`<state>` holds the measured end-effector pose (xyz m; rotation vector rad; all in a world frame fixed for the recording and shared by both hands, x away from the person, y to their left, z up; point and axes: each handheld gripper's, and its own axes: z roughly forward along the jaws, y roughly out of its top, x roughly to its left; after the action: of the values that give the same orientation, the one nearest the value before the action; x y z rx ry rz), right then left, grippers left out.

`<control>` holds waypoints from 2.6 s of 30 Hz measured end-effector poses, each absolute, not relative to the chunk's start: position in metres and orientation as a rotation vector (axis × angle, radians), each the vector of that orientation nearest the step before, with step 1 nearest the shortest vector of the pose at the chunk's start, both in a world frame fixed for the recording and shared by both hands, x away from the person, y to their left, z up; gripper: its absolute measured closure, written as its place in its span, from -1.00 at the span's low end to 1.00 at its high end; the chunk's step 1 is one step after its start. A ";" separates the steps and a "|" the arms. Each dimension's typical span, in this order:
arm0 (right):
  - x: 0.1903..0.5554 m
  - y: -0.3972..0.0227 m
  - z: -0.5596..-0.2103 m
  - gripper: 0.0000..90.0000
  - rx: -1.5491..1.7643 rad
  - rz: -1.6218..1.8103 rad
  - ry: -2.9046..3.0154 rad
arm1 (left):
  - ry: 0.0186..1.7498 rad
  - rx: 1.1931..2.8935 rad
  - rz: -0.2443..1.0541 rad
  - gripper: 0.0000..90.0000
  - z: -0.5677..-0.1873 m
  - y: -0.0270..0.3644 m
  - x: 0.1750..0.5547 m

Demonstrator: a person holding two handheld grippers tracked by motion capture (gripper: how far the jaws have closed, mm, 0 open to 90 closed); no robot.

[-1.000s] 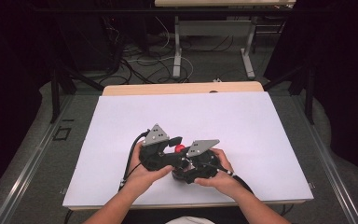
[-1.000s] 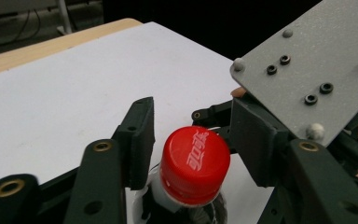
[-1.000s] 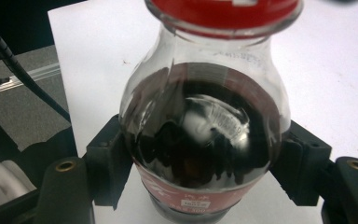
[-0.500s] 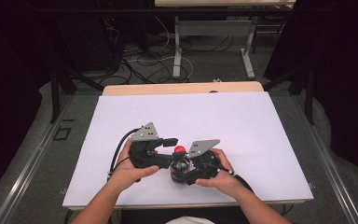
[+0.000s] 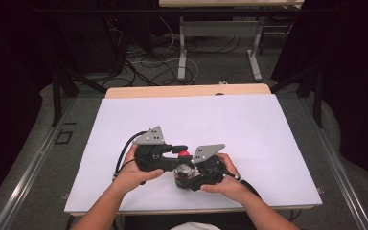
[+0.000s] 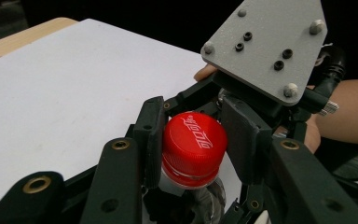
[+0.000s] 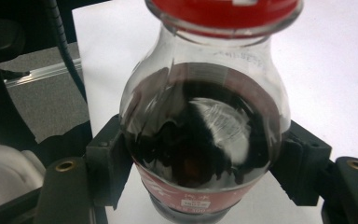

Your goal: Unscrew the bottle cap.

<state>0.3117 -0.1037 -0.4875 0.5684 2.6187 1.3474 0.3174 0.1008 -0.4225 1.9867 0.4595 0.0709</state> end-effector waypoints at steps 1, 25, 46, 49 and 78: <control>0.313 -0.104 -0.488 -0.34 0.565 1.346 2.611 | 0.485 1.983 0.084 0.37 -0.422 0.099 0.316; 0.321 -0.114 -0.490 -0.34 0.746 1.279 2.486 | 0.715 1.907 0.222 0.11 -0.424 0.077 0.312; 0.315 -0.110 -0.487 -0.34 0.587 1.353 2.576 | 0.362 1.967 0.006 0.34 -0.427 0.097 0.331; 0.315 -0.110 -0.487 -0.34 0.593 1.353 2.574 | 0.388 1.967 0.058 0.36 -0.426 0.095 0.326; 0.315 -0.110 -0.485 -0.34 0.623 1.356 2.558 | 0.419 2.030 0.104 0.13 -0.414 0.095 0.326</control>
<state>0.3147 -0.1104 -0.4851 0.6227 2.5577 1.3560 0.3255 0.0950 -0.4145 2.0295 0.4187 0.1043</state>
